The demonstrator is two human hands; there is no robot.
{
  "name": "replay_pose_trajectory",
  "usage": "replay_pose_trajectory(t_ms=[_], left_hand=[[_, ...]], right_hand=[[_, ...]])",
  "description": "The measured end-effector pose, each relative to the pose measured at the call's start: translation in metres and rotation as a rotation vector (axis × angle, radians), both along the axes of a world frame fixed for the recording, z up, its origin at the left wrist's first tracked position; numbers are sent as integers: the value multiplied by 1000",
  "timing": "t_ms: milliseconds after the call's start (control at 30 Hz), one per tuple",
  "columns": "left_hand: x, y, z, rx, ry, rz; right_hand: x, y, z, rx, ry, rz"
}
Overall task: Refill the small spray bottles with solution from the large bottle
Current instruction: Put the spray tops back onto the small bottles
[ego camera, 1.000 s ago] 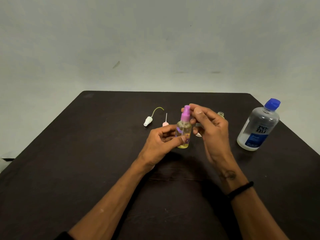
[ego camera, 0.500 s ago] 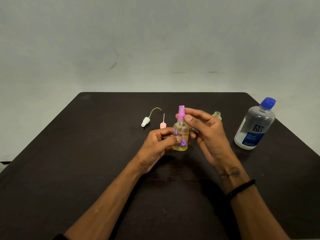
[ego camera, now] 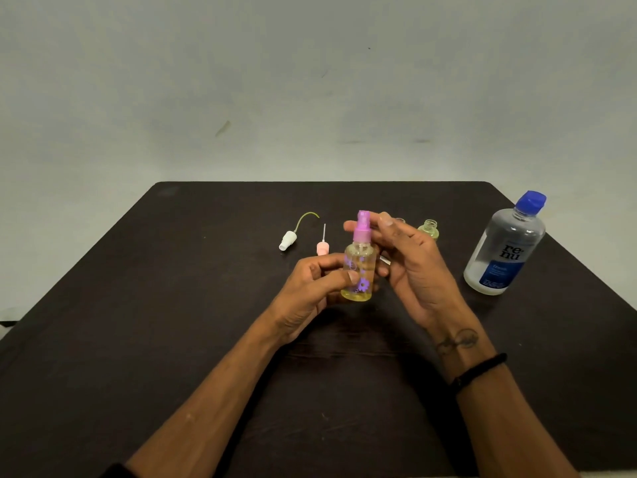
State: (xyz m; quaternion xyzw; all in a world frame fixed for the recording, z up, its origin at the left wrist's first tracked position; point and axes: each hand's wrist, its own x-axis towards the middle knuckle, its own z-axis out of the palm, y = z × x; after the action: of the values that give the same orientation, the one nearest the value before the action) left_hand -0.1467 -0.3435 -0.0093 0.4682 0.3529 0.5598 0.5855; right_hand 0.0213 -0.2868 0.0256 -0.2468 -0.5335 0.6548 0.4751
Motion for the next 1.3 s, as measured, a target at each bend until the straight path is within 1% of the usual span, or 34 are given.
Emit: replay_pose_trajectory(t_ms=[200, 333, 533, 633, 800, 900, 1067, 1300], left_hand=[[0, -1, 1, -21, -45, -34], [-1, -1, 1, -28, -41, -35], [0, -1, 1, -18, -34, -50], [0, 0, 0, -14, -25, -53], [-1, 0, -1, -25, -49, -67], [-1, 0, -1, -30, -63, -67], [-1, -1, 1, -19, -67, -77], [-1, 0, 0, -22, -39, -71]], right_hand=[[3, 2, -2, -33, -29, 47], [2, 3, -3, -39, -5, 11], [0, 3, -5, -40, -24, -45], [1, 3, -4, -51, -12, -13], [3, 3, -1, -45, -60, 72], [5, 3, -2, -59, -34, 91], [3, 3, -3, -67, -6, 51], [2, 4, -5, -76, -18, 11]])
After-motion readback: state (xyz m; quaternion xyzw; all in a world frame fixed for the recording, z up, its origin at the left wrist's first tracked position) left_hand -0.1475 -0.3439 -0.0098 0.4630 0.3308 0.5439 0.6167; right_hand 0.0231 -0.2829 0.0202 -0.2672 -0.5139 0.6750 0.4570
